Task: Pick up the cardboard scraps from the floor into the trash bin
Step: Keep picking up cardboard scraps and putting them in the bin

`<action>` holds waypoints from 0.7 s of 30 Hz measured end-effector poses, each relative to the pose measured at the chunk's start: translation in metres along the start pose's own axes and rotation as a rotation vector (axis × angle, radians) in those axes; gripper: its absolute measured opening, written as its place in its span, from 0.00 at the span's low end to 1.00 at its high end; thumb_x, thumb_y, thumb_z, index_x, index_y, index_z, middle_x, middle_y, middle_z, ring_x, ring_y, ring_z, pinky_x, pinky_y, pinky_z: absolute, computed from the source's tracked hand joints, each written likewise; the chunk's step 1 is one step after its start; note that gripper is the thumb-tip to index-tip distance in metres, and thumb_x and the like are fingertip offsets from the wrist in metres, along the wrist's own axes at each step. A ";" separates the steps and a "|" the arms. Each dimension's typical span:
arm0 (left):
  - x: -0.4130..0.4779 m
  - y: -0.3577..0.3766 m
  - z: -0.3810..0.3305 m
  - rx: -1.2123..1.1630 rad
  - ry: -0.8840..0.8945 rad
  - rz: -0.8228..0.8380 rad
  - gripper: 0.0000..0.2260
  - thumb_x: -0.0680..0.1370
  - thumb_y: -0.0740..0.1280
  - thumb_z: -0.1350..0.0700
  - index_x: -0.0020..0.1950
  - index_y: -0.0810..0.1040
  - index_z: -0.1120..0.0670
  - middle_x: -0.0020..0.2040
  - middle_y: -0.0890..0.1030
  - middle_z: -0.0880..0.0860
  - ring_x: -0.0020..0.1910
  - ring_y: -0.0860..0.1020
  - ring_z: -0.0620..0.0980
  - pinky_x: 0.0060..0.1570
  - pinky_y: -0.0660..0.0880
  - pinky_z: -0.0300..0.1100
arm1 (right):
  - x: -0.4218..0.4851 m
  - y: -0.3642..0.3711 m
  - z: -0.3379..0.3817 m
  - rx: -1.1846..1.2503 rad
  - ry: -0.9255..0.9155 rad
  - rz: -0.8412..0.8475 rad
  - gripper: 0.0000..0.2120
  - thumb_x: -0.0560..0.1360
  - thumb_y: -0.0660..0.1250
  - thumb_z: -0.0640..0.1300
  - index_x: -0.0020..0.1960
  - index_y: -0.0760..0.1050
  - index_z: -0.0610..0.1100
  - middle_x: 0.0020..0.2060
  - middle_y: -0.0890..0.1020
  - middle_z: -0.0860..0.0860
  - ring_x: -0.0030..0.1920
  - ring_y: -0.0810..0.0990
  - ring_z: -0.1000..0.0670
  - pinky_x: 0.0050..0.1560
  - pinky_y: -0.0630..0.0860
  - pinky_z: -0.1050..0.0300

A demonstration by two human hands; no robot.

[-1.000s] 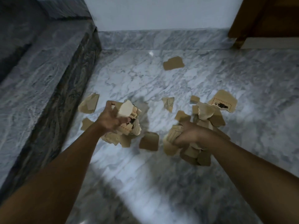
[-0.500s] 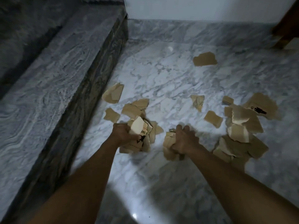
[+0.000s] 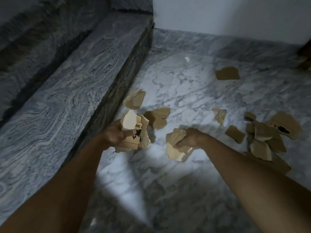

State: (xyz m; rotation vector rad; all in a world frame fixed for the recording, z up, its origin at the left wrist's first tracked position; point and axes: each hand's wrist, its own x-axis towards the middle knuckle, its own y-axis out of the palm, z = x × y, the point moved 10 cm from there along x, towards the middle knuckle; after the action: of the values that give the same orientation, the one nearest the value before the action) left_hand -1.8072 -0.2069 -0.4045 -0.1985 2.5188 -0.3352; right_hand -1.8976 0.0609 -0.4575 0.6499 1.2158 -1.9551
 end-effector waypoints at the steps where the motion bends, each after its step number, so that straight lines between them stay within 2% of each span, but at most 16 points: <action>1: -0.001 -0.002 0.002 0.007 0.012 -0.013 0.15 0.73 0.75 0.61 0.58 0.80 0.52 0.52 0.84 0.53 0.52 0.82 0.54 0.47 0.81 0.53 | 0.003 0.006 0.000 -0.121 0.029 -0.032 0.42 0.62 0.79 0.61 0.71 0.70 0.51 0.67 0.74 0.51 0.67 0.72 0.43 0.63 0.70 0.50; 3: -0.001 -0.002 0.007 0.004 0.049 -0.035 0.20 0.70 0.77 0.62 0.60 0.80 0.53 0.54 0.84 0.54 0.55 0.82 0.55 0.53 0.80 0.56 | 0.005 0.012 -0.004 -0.240 0.103 -0.178 0.50 0.59 0.78 0.65 0.75 0.62 0.51 0.70 0.66 0.48 0.69 0.64 0.40 0.60 0.68 0.47; 5: -0.001 0.005 0.016 -0.013 0.057 -0.025 0.22 0.69 0.78 0.63 0.61 0.79 0.53 0.55 0.84 0.53 0.56 0.81 0.55 0.56 0.79 0.57 | 0.000 0.014 -0.006 -0.192 0.150 -0.283 0.50 0.62 0.80 0.61 0.75 0.59 0.47 0.71 0.62 0.44 0.69 0.64 0.38 0.61 0.70 0.45; 7: -0.002 0.016 0.022 -0.029 0.054 0.001 0.23 0.69 0.77 0.65 0.62 0.79 0.54 0.56 0.84 0.54 0.56 0.81 0.54 0.55 0.79 0.54 | -0.002 0.018 -0.009 -0.184 0.155 -0.299 0.48 0.65 0.79 0.59 0.75 0.57 0.46 0.72 0.60 0.42 0.69 0.64 0.37 0.63 0.70 0.44; 11: -0.002 0.034 0.027 -0.074 0.054 0.018 0.24 0.68 0.77 0.69 0.62 0.78 0.58 0.56 0.84 0.55 0.55 0.81 0.54 0.53 0.78 0.46 | -0.002 0.021 -0.014 -0.157 0.138 -0.294 0.47 0.66 0.77 0.60 0.76 0.56 0.47 0.70 0.69 0.43 0.69 0.68 0.38 0.64 0.70 0.45; 14: 0.001 0.043 0.029 -0.016 0.024 0.071 0.21 0.67 0.79 0.65 0.58 0.81 0.56 0.53 0.85 0.53 0.54 0.82 0.53 0.56 0.78 0.49 | -0.011 0.015 -0.008 -0.196 0.066 -0.356 0.47 0.68 0.77 0.57 0.75 0.51 0.47 0.63 0.76 0.46 0.66 0.73 0.39 0.64 0.67 0.43; 16: 0.005 0.049 0.029 0.072 -0.017 0.109 0.18 0.66 0.81 0.60 0.54 0.83 0.56 0.50 0.86 0.51 0.52 0.83 0.52 0.57 0.78 0.50 | -0.014 0.013 -0.008 -0.077 -0.022 -0.287 0.42 0.67 0.79 0.52 0.69 0.56 0.50 0.55 0.78 0.50 0.60 0.77 0.42 0.64 0.69 0.44; 19: 0.010 0.065 0.017 0.233 -0.047 0.160 0.15 0.66 0.81 0.57 0.51 0.84 0.57 0.48 0.86 0.51 0.50 0.83 0.51 0.51 0.78 0.45 | -0.018 0.002 -0.028 0.054 -0.086 -0.089 0.33 0.63 0.82 0.51 0.65 0.75 0.46 0.55 0.82 0.52 0.58 0.80 0.47 0.61 0.76 0.52; 21: 0.011 0.087 0.005 0.339 -0.043 0.234 0.15 0.67 0.80 0.57 0.51 0.84 0.56 0.48 0.86 0.51 0.50 0.82 0.50 0.49 0.78 0.42 | -0.030 -0.018 -0.047 0.085 -0.070 -0.005 0.23 0.65 0.82 0.51 0.57 0.82 0.46 0.52 0.85 0.51 0.56 0.82 0.49 0.60 0.78 0.53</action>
State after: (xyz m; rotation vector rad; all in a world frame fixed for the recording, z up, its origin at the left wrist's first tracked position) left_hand -1.8198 -0.1271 -0.4389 0.2174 2.3666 -0.6438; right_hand -1.8919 0.1183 -0.4458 0.6165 1.0984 -2.0259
